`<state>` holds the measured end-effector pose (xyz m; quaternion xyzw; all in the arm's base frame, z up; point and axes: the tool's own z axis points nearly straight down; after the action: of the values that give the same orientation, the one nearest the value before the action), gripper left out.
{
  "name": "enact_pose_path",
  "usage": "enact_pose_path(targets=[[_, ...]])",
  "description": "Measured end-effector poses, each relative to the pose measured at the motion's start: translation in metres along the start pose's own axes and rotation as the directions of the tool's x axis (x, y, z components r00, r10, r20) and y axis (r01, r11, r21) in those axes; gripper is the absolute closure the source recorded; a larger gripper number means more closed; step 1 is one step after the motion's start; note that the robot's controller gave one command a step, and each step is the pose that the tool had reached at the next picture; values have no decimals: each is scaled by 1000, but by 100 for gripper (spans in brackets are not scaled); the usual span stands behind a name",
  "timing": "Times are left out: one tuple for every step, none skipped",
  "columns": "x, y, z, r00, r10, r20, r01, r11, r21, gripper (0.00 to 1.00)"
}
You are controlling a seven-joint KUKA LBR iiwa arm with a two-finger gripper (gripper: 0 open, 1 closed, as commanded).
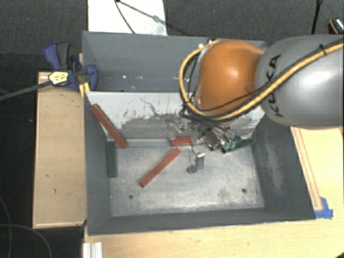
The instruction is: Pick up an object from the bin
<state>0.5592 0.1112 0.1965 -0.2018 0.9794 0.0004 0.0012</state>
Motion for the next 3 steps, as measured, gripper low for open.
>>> enact_pose_path(targets=[[-13,11,131,995,-104,-6,104,995,-2,0],[-15,10,126,995,-103,0,103,995,0,100],[11,3,-40,975,-221,6,221,975,3,100]])
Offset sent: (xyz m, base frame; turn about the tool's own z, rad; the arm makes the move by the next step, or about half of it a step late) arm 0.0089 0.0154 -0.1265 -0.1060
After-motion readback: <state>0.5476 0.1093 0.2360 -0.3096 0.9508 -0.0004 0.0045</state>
